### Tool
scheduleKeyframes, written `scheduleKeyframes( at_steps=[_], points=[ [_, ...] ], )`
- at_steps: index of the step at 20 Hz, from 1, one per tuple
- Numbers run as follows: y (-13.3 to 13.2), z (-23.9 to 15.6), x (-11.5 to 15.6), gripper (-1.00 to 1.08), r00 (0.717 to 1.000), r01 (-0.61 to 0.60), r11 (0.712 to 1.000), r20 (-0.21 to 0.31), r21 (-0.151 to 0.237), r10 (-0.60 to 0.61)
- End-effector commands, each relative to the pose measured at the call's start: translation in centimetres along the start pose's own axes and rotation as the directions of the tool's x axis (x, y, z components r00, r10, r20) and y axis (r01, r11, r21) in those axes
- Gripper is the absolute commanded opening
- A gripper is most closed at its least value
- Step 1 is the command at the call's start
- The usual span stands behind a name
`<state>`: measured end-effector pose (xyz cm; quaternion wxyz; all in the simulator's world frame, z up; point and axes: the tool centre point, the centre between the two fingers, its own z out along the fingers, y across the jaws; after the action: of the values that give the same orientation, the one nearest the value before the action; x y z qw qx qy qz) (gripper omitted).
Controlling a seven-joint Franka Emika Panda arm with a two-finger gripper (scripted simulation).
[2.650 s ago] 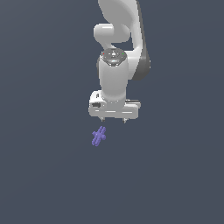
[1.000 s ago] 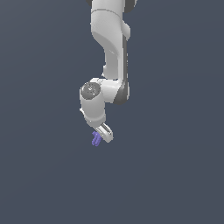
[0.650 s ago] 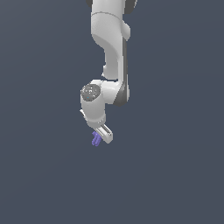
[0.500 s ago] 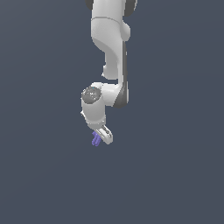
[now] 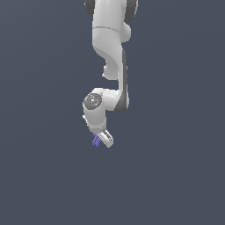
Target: Pick up the object and move it to a goal position.
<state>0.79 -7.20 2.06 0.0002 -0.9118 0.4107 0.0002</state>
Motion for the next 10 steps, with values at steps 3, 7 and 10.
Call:
scheduleKeyframes(
  at_steps=[3, 7, 10],
  points=[
    [0.03, 0.10, 0.05, -1.00, 1.000, -0.001, 1.000, 0.000, 0.000, 0.001],
    [0.03, 0.10, 0.05, -1.00, 1.000, -0.001, 1.000, 0.000, 0.000, 0.001],
    [-0.05, -0.04, 0.03, -1.00, 1.000, 0.000, 1.000, -0.001, 0.001, 0.000]
  ],
)
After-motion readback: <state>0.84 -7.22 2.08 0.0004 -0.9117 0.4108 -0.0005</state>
